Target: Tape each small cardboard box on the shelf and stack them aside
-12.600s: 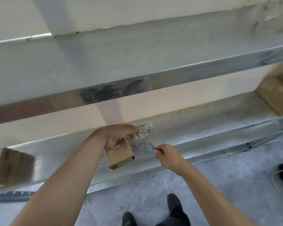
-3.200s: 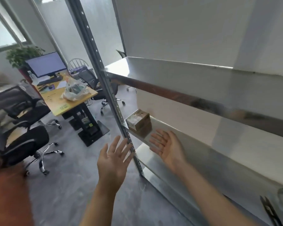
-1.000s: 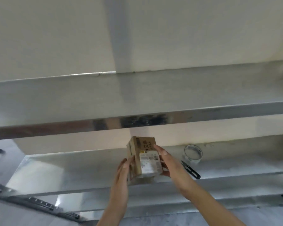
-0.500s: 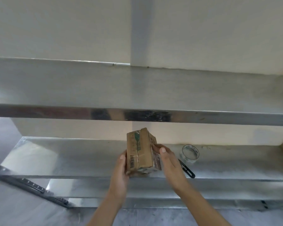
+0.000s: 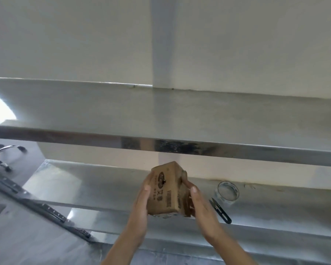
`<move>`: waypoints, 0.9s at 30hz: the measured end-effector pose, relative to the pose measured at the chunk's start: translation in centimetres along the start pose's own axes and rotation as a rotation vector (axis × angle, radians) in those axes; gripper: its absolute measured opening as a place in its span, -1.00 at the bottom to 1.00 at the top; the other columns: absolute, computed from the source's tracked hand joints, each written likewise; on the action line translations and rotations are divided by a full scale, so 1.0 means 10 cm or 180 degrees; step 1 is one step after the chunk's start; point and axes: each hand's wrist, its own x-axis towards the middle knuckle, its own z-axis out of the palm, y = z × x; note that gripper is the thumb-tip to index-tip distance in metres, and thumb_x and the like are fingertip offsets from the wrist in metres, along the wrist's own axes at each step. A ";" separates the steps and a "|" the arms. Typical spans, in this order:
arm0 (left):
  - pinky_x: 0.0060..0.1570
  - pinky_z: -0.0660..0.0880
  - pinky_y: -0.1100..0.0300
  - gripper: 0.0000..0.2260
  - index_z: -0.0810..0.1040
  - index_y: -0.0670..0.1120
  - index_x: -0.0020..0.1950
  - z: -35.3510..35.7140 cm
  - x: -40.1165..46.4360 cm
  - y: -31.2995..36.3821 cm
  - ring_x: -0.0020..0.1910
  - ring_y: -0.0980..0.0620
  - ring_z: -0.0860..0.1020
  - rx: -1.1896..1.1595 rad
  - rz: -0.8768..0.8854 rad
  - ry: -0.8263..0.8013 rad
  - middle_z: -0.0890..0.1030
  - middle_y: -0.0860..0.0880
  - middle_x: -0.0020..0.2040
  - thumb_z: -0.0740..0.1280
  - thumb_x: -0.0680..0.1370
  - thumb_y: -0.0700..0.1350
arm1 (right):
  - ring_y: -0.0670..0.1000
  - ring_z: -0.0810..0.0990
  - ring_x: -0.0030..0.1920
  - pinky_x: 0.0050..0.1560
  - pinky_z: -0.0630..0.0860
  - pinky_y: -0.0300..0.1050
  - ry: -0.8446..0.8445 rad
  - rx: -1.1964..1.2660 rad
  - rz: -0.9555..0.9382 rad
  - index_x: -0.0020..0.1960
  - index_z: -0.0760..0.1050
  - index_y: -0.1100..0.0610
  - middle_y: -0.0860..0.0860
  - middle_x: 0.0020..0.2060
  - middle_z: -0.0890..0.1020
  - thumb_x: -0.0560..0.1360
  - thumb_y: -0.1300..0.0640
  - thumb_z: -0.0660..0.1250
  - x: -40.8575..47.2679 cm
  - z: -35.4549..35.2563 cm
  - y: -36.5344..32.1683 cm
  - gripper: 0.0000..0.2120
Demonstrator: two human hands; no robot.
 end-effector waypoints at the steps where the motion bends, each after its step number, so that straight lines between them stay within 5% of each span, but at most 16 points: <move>1: 0.23 0.51 0.09 -0.59 0.37 0.24 0.47 0.05 -0.01 0.00 0.27 0.15 0.58 -0.0110 0.0017 0.0050 0.62 0.15 0.28 0.05 0.63 0.16 | -0.12 0.59 0.24 0.30 0.54 0.04 -0.0002 0.0063 -0.0002 0.29 0.46 -0.39 -0.17 0.19 0.64 0.47 -0.54 -0.02 0.02 -0.07 0.03 -0.47; 4: 0.29 0.45 0.04 -0.53 0.32 0.14 0.52 0.20 0.02 -0.03 0.33 0.09 0.54 -0.0346 -0.0014 0.0131 0.58 0.05 0.36 0.09 0.61 0.19 | -0.25 0.55 0.19 0.27 0.47 -0.18 0.0165 0.0107 0.0134 0.28 0.43 -0.22 -0.23 0.20 0.60 0.51 -0.50 -0.04 0.05 -0.31 0.07 -0.44; 6: 0.24 0.45 0.04 -0.51 0.38 0.04 0.48 0.30 0.06 -0.09 0.32 0.07 0.56 -0.0272 -0.0010 0.0113 0.61 0.02 0.33 0.12 0.62 0.23 | -0.40 0.52 0.10 0.06 0.39 -0.51 0.0096 0.0004 0.0131 0.20 0.46 -0.23 -0.27 0.15 0.59 0.60 -0.29 -0.07 0.04 -0.43 0.04 -0.60; 8: 0.21 0.46 0.06 -0.44 0.39 -0.01 0.49 0.40 0.12 -0.12 0.34 0.04 0.54 -0.0173 -0.0050 0.0110 0.61 0.01 0.34 0.08 0.56 0.21 | -0.43 0.52 0.09 -0.01 0.34 -0.59 -0.0018 -0.0033 0.0210 0.21 0.48 -0.26 -0.27 0.16 0.58 0.60 -0.26 -0.10 0.06 -0.54 0.02 -0.59; 11: 0.31 0.44 0.11 -0.52 0.35 -0.02 0.54 0.48 0.21 -0.19 0.40 0.03 0.48 0.0001 -0.0121 0.0011 0.54 -0.02 0.41 0.11 0.67 0.13 | -0.40 0.46 0.15 0.16 0.30 -0.37 -0.0103 -0.0035 0.0341 0.31 0.41 -0.33 -0.32 0.20 0.53 0.57 -0.42 -0.17 0.14 -0.65 0.11 -0.49; 14: 0.44 0.35 -0.06 -0.44 0.36 0.02 0.53 0.53 0.27 -0.29 0.40 0.02 0.49 -0.0155 -0.0344 0.0011 0.56 0.03 0.39 0.10 0.60 0.25 | -0.44 0.43 0.02 0.12 0.32 -0.31 -0.0179 -0.0146 0.0467 0.22 0.39 -0.38 -0.34 0.11 0.52 0.63 -0.32 -0.20 0.19 -0.70 0.15 -0.58; 18: 0.27 0.44 0.02 -0.58 0.40 0.07 0.46 0.58 0.38 -0.55 0.33 0.07 0.53 -0.0119 -0.0649 0.0073 0.59 0.09 0.33 -0.04 0.71 0.14 | -0.19 0.58 0.04 0.05 0.48 -0.23 -0.0243 -0.0236 0.0703 0.24 0.55 -0.11 -0.02 0.16 0.65 0.60 -0.36 -0.22 0.33 -0.66 0.34 -0.35; 22: 0.22 0.46 0.04 -0.62 0.47 0.17 0.38 0.57 0.45 -0.69 0.32 0.09 0.54 0.0117 -0.0727 0.0056 0.61 0.14 0.29 -0.06 0.72 0.12 | -0.14 0.60 0.11 0.20 0.51 -0.13 -0.0329 -0.0220 0.0867 0.26 0.58 -0.10 -0.06 0.12 0.67 0.58 -0.41 -0.21 0.41 -0.62 0.51 -0.30; 24: 0.22 0.47 0.00 -0.59 0.48 0.11 0.39 0.50 0.47 -0.70 0.34 0.01 0.54 0.0070 -0.0709 0.0092 0.61 0.08 0.32 -0.02 0.68 0.16 | -0.06 0.61 0.15 0.26 0.49 -0.06 -0.0378 -0.0320 0.0882 0.26 0.58 -0.09 -0.02 0.13 0.68 0.57 -0.44 -0.21 0.43 -0.63 0.56 -0.27; 27: 0.11 0.51 -0.01 -0.51 0.47 -0.10 0.43 0.35 0.56 -0.66 0.34 -0.14 0.53 -0.0283 -0.0772 0.0416 0.56 -0.06 0.37 0.08 0.63 0.15 | 0.05 0.61 0.08 0.17 0.51 0.04 0.0346 -0.0759 0.0778 0.13 0.56 0.13 0.11 0.05 0.66 0.66 -0.27 -0.10 0.50 -0.86 0.61 -0.39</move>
